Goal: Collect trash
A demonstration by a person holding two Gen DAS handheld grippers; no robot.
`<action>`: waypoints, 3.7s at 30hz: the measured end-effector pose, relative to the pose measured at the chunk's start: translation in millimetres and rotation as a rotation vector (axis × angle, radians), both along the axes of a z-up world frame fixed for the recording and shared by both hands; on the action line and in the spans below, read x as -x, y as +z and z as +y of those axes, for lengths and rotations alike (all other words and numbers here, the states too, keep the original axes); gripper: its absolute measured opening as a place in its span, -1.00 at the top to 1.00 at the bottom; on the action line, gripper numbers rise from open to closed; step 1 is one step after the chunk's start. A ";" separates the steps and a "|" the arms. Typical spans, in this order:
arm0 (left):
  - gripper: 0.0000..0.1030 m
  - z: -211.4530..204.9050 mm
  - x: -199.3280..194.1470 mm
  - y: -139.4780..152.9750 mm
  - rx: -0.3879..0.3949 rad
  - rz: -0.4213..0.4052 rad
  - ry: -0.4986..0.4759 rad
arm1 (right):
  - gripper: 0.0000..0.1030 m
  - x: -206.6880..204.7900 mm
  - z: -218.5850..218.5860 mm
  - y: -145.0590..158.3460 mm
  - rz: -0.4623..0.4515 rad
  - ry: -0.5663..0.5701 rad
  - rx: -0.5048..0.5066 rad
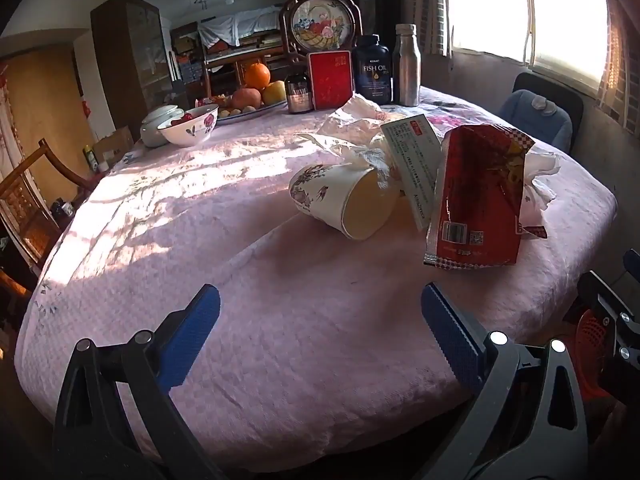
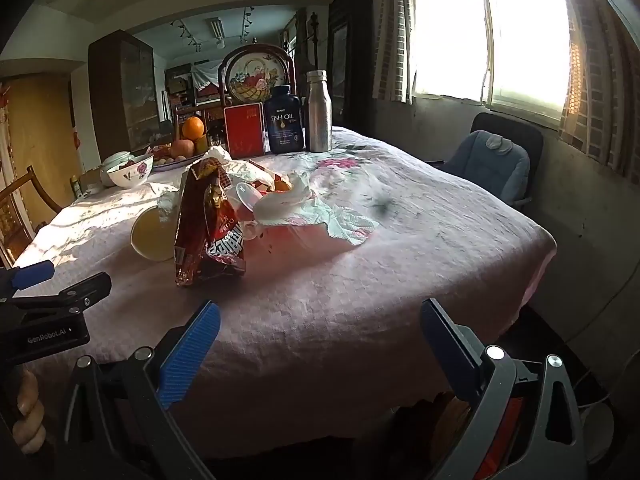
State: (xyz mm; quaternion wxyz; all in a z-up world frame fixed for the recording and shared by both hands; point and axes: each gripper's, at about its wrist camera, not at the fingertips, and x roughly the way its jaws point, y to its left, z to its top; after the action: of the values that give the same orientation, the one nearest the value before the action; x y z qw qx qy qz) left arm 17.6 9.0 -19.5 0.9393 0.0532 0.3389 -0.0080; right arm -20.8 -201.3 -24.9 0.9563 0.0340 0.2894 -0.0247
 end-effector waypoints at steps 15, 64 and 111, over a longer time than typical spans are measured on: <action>-0.88 2.0 7.5 1.4 -0.011 -0.010 0.020 | -0.89 1.4 6.2 5.0 -0.008 0.020 -0.015; -0.88 4.4 11.4 3.2 -0.013 -0.031 0.049 | -0.89 -0.1 20.5 6.3 -0.013 0.064 -0.032; -0.88 -28.8 -42.9 27.4 0.178 0.079 -0.258 | -0.89 -1.4 -25.6 -0.2 -0.042 0.013 -0.061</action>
State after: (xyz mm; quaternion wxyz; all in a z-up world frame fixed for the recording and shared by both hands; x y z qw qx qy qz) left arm 60.5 -19.8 7.8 0.9175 0.0124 0.3638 -0.1605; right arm -19.4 -226.9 -25.1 0.9608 0.0617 0.2703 -0.0088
